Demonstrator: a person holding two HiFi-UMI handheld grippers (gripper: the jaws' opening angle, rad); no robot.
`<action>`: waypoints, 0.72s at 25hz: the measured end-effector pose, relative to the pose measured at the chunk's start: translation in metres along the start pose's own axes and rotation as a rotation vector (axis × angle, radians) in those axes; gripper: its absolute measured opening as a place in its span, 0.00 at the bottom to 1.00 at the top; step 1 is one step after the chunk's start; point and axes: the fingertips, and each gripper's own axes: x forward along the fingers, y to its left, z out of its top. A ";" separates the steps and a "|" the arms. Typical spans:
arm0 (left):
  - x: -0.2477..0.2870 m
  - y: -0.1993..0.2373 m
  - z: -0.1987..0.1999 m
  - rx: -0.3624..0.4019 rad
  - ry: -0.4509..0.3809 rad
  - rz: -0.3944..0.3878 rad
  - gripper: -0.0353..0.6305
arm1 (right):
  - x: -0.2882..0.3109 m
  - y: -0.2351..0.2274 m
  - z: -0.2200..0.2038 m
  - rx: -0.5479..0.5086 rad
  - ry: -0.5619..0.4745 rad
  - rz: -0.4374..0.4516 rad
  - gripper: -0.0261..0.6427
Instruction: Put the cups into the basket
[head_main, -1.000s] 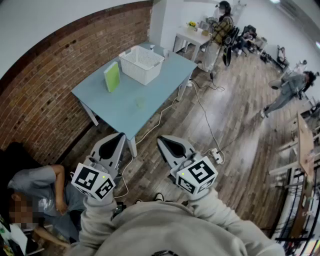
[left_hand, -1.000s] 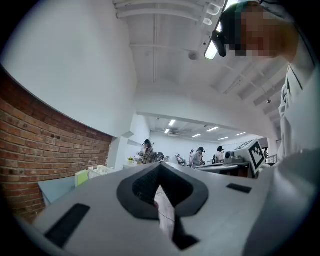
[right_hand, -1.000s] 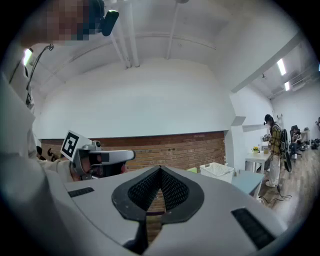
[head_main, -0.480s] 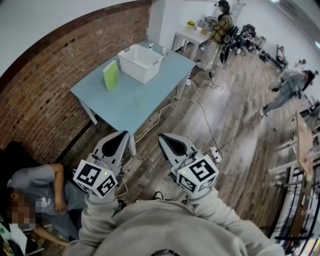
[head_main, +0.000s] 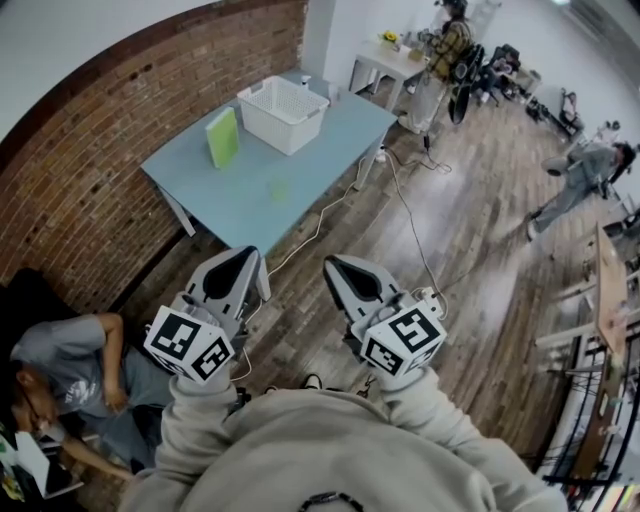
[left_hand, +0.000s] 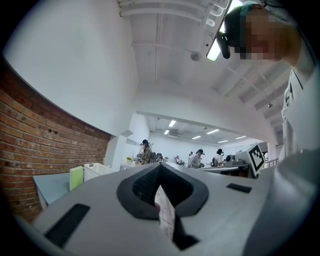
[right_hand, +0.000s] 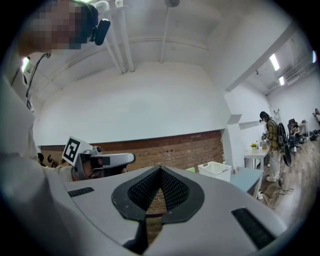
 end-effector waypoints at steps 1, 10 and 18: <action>0.004 -0.002 0.000 0.001 0.000 0.001 0.05 | -0.001 -0.004 -0.001 0.003 -0.001 0.002 0.06; 0.029 -0.023 -0.008 0.083 0.025 0.066 0.05 | -0.016 -0.047 -0.020 0.073 0.007 0.022 0.06; 0.037 -0.040 -0.020 0.153 0.045 0.074 0.05 | -0.034 -0.059 -0.036 0.063 0.065 0.068 0.06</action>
